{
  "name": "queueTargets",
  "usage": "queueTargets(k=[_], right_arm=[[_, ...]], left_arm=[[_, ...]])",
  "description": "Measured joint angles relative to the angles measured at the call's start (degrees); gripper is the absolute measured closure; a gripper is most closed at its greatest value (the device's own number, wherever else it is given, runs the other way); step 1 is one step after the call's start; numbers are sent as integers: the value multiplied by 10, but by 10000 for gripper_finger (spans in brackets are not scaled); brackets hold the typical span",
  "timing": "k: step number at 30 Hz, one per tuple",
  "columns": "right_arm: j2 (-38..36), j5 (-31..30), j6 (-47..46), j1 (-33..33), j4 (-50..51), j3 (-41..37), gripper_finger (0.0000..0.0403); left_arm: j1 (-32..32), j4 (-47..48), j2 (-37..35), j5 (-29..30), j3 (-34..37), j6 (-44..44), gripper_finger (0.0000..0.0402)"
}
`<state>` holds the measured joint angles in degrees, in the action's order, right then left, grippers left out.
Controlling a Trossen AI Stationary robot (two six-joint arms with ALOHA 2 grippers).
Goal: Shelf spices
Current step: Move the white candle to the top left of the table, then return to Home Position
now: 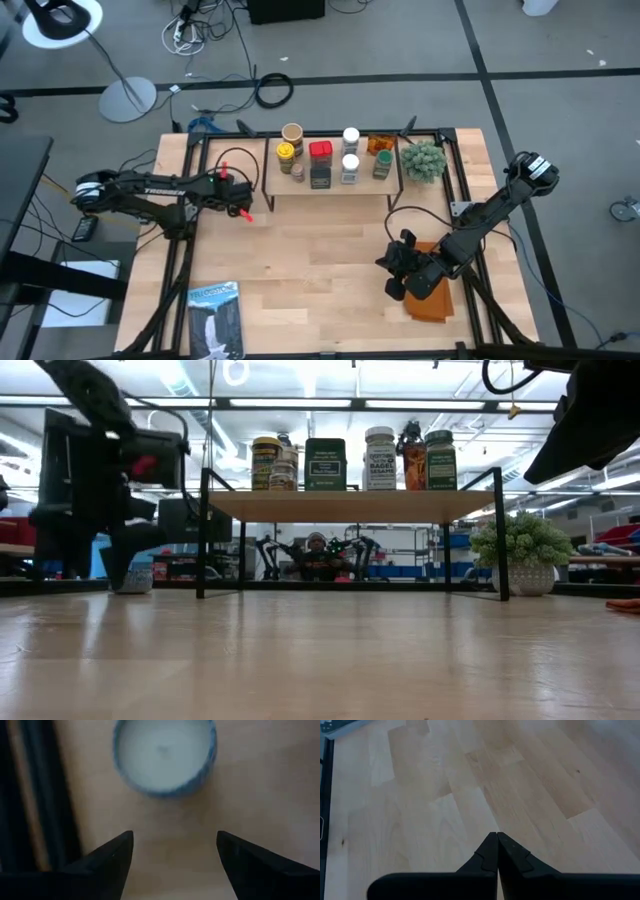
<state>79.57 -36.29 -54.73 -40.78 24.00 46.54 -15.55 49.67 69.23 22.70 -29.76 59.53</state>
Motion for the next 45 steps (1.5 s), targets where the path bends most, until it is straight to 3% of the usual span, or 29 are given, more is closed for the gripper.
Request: queueTargets(k=[6, 13, 18, 22, 26, 31, 39, 45], right_arm=[[0, 0, -2, 3, 0, 0, 401], [0, -1, -5, 8, -1, 0, 401], [0, -1, -5, 16, -2, 0, 401], [0, -1, -1, 18, -1, 0, 401], [0, 0, 8, 20, -2, 0, 401], [0, 0, 8, 22, -2, 0, 401], [0, 4, 8, 22, -6, 0, 401], [0, 5, 9, 22, -10, 0, 401]], left_arm=[[-73, -90, -1, 19, 38, -45, 110], [-152, -217, 1, 131, 46, -85, 110], [-182, -309, 1, 74, 46, -152, 110], [-183, -316, 1, 34, 46, -170, 110], [-170, -306, 1, 3, 46, -160, 110], [-120, -305, -29, 18, 44, -140, 110], [-64, -141, -174, 81, -18, -120, 110], [17, -168, -270, 88, -63, -165, 110]])
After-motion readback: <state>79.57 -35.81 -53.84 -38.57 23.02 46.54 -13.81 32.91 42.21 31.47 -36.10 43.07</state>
